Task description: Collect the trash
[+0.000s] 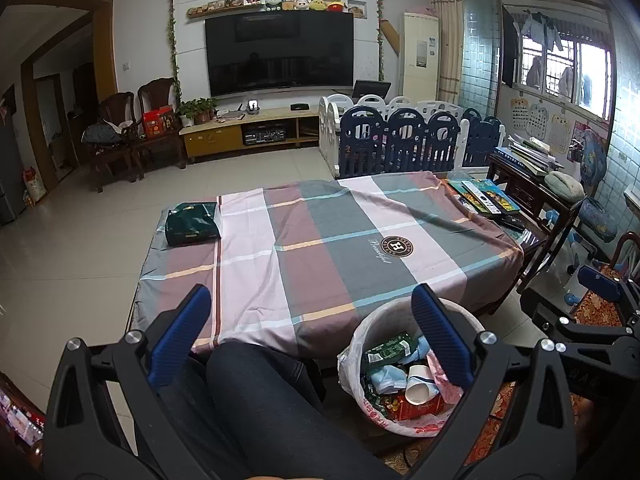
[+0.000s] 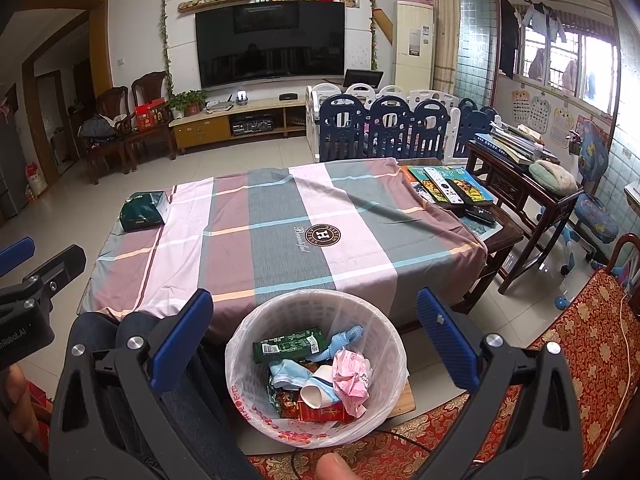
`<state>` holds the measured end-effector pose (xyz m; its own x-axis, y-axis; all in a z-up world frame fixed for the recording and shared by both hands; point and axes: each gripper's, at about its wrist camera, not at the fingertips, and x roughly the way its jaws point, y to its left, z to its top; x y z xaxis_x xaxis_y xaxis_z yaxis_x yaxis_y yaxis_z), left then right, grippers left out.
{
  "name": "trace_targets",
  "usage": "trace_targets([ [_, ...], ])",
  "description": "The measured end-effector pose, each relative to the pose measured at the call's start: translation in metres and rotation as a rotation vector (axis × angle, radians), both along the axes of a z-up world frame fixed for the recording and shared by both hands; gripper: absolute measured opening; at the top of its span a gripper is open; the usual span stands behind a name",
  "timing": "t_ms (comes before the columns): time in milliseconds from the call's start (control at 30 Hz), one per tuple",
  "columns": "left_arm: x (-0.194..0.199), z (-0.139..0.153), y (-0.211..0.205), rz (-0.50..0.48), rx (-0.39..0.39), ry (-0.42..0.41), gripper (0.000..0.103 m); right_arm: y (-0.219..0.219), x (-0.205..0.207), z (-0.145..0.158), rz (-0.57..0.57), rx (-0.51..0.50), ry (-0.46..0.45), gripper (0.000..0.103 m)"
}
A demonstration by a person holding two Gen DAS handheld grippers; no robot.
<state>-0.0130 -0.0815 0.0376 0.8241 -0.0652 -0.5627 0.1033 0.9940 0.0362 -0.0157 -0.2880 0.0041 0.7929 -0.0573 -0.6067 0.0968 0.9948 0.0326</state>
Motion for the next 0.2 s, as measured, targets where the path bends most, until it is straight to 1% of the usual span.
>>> trace_targets([
  [100, 0.003, -0.003, -0.001, 0.006, 0.014, 0.002, 0.1, -0.002, -0.002, 0.003, -0.003, 0.018, -0.019, 0.1],
  [133, 0.007, -0.006, 0.0, 0.014, 0.02, 0.004, 0.1, -0.003, -0.004, 0.008, 0.005, 0.035, -0.048, 0.1],
  [200, 0.019, -0.018, 0.003, 0.047, 0.049, 0.008, 0.1, 0.004, -0.016, 0.022, 0.061, 0.07, -0.147, 0.1],
])
